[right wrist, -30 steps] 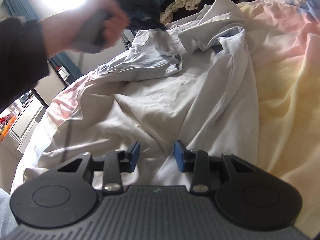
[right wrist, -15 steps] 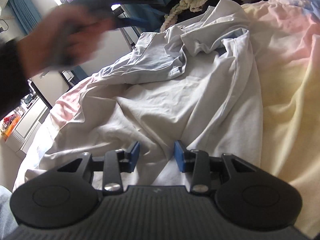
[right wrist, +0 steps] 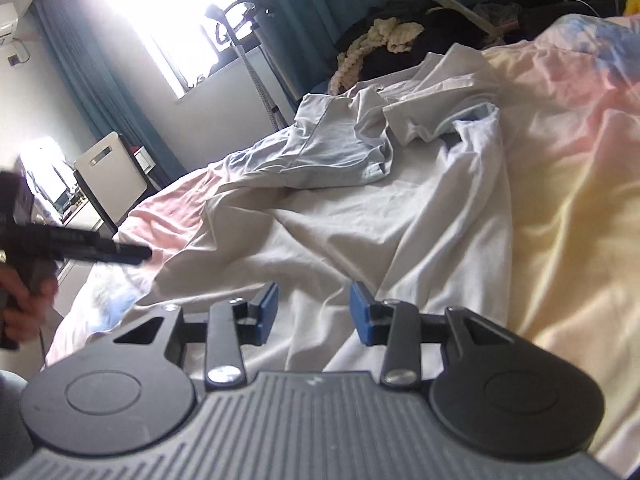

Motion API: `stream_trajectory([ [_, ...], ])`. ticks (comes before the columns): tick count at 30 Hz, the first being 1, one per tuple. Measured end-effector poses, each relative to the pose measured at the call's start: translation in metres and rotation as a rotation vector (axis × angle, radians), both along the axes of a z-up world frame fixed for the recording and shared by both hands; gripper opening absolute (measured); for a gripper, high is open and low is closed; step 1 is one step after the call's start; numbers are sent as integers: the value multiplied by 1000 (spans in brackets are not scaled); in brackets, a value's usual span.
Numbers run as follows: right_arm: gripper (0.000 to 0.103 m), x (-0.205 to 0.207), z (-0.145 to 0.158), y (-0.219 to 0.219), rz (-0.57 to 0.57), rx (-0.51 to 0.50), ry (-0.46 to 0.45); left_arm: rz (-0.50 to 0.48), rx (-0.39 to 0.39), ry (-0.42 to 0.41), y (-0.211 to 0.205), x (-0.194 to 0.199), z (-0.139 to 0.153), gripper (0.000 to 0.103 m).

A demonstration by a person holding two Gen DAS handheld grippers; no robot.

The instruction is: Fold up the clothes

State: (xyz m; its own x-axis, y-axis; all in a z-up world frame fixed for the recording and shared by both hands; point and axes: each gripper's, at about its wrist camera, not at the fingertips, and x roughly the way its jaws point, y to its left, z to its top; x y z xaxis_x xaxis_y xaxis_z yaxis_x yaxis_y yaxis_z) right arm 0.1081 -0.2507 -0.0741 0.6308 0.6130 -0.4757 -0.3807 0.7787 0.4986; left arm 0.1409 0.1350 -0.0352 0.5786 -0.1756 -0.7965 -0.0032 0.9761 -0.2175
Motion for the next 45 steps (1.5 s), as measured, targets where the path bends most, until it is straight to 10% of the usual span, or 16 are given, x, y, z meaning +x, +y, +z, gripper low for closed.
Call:
stream_trajectory([
  [7, 43, -19, 4, -6, -34, 28, 15, 8, -21, 60, 9, -10, -26, 59],
  [17, 42, -27, 8, 55, 206, -46, -89, -345, 22, 6, -57, -30, -17, 58],
  [27, 37, -35, -12, 103, 379, -212, -130, -59, -76, 10, 9, -15, -19, 61],
  [39, 27, -26, -20, 105, 386, -229, -66, -183, 80, 67, -19, -21, -29, 59],
  [45, 28, -22, -18, 100, 367, -198, -49, -308, 269, 30, -62, -37, -24, 5],
])
